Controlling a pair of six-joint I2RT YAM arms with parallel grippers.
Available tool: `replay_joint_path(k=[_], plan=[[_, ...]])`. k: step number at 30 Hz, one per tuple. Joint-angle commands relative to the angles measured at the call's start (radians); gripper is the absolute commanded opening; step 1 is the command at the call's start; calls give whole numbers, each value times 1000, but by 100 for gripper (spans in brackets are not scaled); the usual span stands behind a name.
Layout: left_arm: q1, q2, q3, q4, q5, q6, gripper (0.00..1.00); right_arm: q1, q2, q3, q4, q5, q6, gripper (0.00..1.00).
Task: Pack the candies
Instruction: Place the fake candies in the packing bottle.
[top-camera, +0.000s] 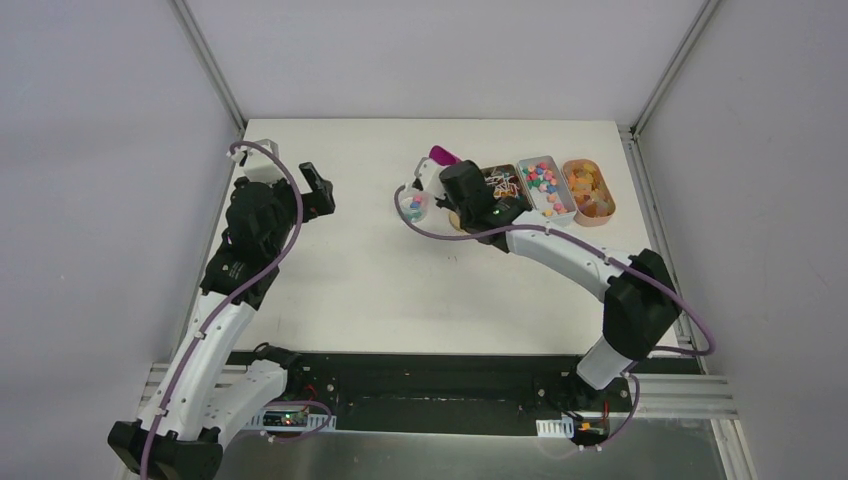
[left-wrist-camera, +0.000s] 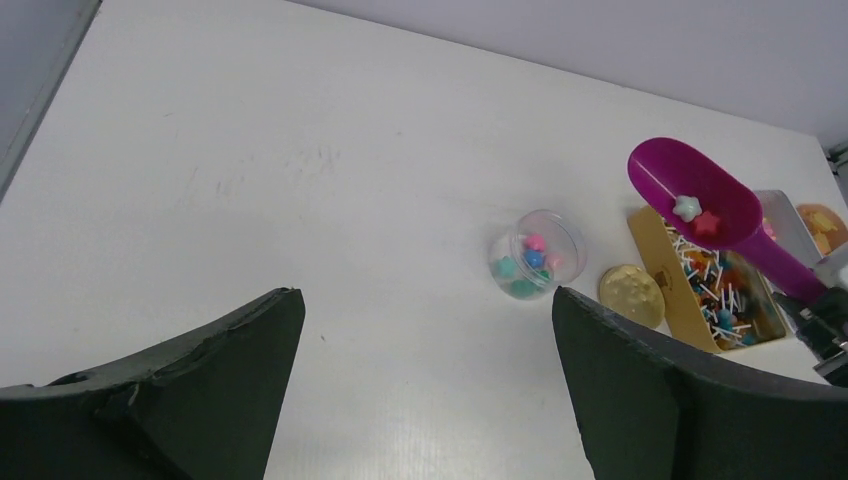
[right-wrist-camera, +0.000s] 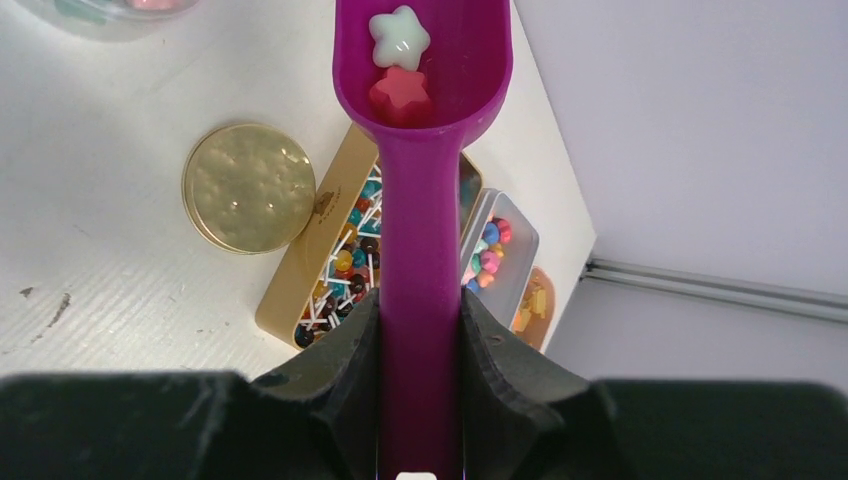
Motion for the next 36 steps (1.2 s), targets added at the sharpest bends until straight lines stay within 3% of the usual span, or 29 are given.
replay_joint_path(k=[1,14,36], plan=[[-2,-13,-8,25,-76,15,99,50,33,60,73,133,-148,0],[-3,-47,-10,20,-110,13,99,147,153,134,48,248,-273,0],[-2,-54,-9,18,-127,8,99,188,194,79,91,340,-351,0]])
